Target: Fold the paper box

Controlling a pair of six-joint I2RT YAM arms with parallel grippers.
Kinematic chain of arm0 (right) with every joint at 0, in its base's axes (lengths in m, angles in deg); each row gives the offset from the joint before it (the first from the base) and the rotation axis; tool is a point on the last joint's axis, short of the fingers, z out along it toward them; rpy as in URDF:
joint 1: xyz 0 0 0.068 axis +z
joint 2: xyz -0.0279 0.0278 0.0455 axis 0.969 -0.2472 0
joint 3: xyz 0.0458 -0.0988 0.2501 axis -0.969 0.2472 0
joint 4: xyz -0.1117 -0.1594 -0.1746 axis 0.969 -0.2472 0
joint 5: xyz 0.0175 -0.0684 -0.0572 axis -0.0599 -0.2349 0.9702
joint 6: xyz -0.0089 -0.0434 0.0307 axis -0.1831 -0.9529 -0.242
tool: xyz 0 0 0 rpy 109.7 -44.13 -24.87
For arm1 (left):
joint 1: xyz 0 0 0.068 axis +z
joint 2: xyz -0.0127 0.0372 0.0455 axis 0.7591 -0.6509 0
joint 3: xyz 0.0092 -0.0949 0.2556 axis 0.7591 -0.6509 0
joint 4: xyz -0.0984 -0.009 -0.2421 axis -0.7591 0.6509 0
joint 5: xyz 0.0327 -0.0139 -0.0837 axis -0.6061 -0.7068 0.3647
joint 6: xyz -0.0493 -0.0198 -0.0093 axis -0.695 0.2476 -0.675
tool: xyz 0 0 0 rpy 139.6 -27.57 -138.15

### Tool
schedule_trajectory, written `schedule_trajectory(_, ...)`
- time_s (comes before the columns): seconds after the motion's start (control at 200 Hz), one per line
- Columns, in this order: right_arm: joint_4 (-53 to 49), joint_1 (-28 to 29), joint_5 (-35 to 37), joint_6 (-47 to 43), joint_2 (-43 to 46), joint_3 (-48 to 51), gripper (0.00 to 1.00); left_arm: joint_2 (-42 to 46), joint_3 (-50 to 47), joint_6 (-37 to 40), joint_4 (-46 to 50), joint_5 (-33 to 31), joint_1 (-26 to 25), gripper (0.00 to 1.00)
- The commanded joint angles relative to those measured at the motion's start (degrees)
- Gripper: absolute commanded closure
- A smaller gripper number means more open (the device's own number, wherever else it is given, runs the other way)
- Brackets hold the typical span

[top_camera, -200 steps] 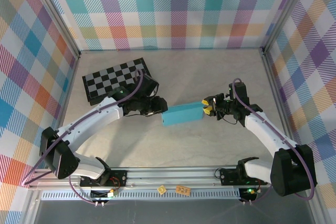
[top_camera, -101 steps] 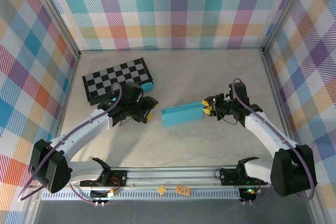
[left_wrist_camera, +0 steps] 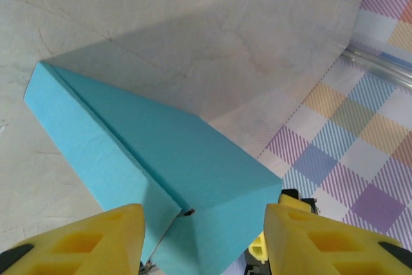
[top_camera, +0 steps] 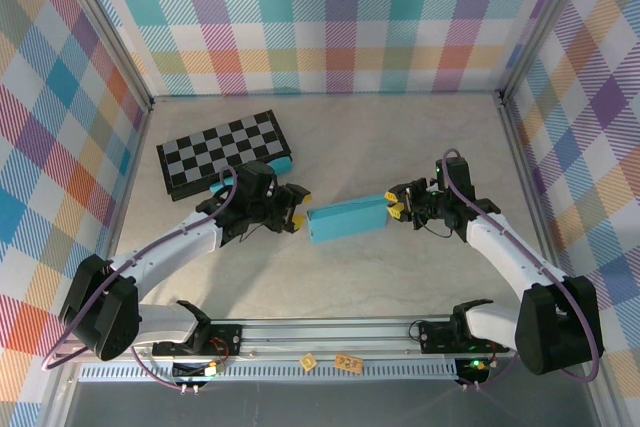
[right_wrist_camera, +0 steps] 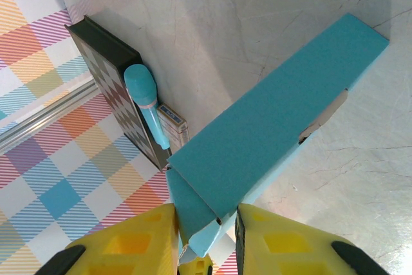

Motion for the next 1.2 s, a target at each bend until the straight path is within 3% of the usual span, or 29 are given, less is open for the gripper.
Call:
schedule_trajectory(0.0,-5.08,-0.47,2.92,-0.89,-1.27,0.92,0.73,1.55,0.19,0.92,3.04,3.98,0.51,0.49)
schedule_trajectory(0.195,-5.09,-0.42,2.99,-0.85,-1.45,0.87,0.73,-1.39,1.59,3.99,1.03,9.68,0.61,0.51)
schedule_trajectory(0.74,-5.13,-0.38,2.99,-0.80,-1.67,0.79,0.74,-1.71,1.26,7.52,3.08,9.12,0.86,0.62)
schedule_trajectory(0.89,-5.18,-0.38,3.02,-0.80,-1.56,0.93,0.75,-2.08,1.11,8.89,3.58,9.44,0.94,0.70)
schedule_trajectory(1.195,-5.90,-0.38,2.91,-1.51,-2.15,0.57,0.76,-2.68,1.15,10.57,4.53,9.45,1.04,0.72)
